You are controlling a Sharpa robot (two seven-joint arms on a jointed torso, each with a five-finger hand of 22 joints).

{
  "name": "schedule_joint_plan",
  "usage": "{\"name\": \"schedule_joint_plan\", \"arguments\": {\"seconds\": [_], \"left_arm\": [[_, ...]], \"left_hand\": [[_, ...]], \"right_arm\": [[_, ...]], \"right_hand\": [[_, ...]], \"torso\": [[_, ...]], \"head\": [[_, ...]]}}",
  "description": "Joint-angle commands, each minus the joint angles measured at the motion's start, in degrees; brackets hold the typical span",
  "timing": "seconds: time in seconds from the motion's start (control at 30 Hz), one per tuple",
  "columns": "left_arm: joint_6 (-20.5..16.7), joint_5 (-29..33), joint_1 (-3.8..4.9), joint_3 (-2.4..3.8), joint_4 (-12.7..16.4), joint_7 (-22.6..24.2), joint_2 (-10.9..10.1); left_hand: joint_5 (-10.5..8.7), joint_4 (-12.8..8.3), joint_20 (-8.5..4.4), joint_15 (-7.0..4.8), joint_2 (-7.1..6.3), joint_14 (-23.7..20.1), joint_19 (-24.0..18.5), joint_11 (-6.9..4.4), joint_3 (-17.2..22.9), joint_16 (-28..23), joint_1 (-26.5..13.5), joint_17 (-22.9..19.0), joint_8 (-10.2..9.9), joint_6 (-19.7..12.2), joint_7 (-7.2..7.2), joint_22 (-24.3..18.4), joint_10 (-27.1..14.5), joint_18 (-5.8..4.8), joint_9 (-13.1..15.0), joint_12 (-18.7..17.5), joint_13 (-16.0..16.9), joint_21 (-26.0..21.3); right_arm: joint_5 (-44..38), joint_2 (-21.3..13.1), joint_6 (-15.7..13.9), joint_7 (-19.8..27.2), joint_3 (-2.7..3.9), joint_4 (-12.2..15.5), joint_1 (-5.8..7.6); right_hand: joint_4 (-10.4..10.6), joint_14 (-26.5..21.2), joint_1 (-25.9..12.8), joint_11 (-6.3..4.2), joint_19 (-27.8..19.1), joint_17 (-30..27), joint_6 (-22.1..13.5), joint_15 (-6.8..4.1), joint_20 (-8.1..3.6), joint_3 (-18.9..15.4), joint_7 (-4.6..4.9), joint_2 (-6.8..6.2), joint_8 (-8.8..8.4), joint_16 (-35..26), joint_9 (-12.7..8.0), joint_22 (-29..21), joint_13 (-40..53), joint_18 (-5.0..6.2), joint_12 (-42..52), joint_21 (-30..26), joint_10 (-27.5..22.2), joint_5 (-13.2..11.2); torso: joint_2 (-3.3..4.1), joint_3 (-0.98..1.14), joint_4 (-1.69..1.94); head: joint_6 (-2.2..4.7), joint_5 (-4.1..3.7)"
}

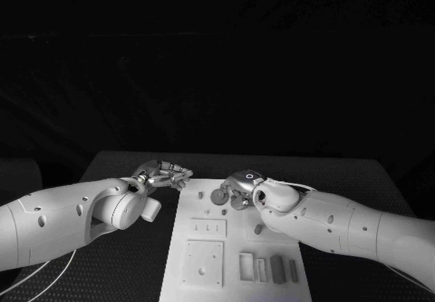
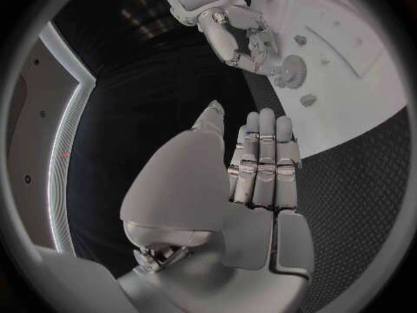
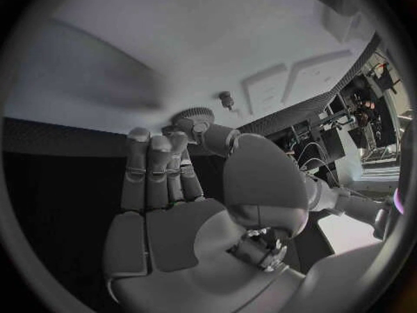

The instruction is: Assemble the parts on the task board

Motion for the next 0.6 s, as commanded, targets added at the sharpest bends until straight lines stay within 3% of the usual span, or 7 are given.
{"name": "schedule_joint_plan", "arguments": {"seconds": [0.03, 0.23, 0.43, 0.6], "left_arm": [[0.4, -0.12, 0.07, 0.05, 0.17, 0.44, -0.02], [0.43, -0.12, 0.07, 0.05, 0.14, 0.45, -0.05], [0.45, -0.13, 0.07, 0.06, 0.08, 0.65, -0.17], [0.5, -0.18, 0.07, 0.12, -0.07, 1.04, -0.36]], "left_hand": [[-0.25, 0.01, -0.13, 0.09, 0.4, 0.46, -0.35, 0.31, -0.2, -0.31, -0.24, 0.11, -0.37, 0.12, 0.24, 0.61, -0.23, 0.62, 0.06, -0.39, 0.09, 0.34], [-0.24, 0.01, -0.13, 0.08, 0.38, 0.46, -0.35, 0.31, -0.19, -0.33, -0.23, 0.12, -0.38, 0.11, 0.25, 0.6, -0.24, 0.62, 0.06, -0.4, 0.1, 0.34], [-0.24, 0.0, -0.13, 0.08, 0.37, 0.46, -0.36, 0.31, -0.18, -0.34, -0.22, 0.13, -0.39, 0.11, 0.24, 0.6, -0.25, 0.63, 0.07, -0.41, 0.11, 0.34], [-0.27, -0.02, -0.12, 0.09, 0.24, 0.44, -0.39, 0.33, -0.2, -0.39, -0.18, 0.15, -0.42, 0.09, 0.19, 0.6, -0.29, 0.62, 0.08, -0.44, 0.12, 0.34]], "right_arm": [[-0.68, -0.43, 0.88, -0.27, -0.14, 0.17, -0.21], [-0.75, -1.04, -0.63, -0.58, -0.14, 0.7, -0.21], [2.32, -3.27, -6.05, 0.42, 0.02, 1.37, -0.15], [10.71, -6.42, -9.33, 6.09, 1.01, 3.64, 1.29]], "right_hand": [[-0.16, 0.01, -0.77, 0.26, -0.15, 0.09, 0.5, 0.02, -0.27, 0.35, 0.05, -0.05, 0.24, 0.41, -0.08, 0.07, 0.07, 0.44, 0.27, 0.28, -0.27, 0.29], [-0.25, 0.07, -0.86, 0.45, -0.05, 0.07, 0.71, 0.16, -0.31, 0.58, 0.29, -0.23, 0.36, 0.47, -0.1, 0.07, 0.05, 0.44, 0.35, 0.34, -0.18, 0.2], [0.01, 0.39, -0.73, 0.74, 0.36, -0.09, 0.49, 0.43, -0.43, 1.03, 0.61, -1.32, 0.25, 0.5, -0.32, -0.04, -0.13, 0.44, 0.42, 0.41, 0.18, 0.02], [0.95, 1.25, 0.33, 1.65, 1.65, -0.26, 0.53, 1.2, -0.95, -0.73, 1.63, -4.34, 0.36, 0.72, -0.5, -0.42, -0.54, 0.44, 0.5, 0.57, 1.3, -1.99]], "torso": [[-0.02, 0.02, 0.0], [0.0, 0.06, 0.02], [-0.06, 0.08, -0.06], [-0.15, 0.13, -0.27]], "head": [[0.07, -0.05], [0.07, -0.05], [0.52, -0.09], [1.26, -0.09]]}}
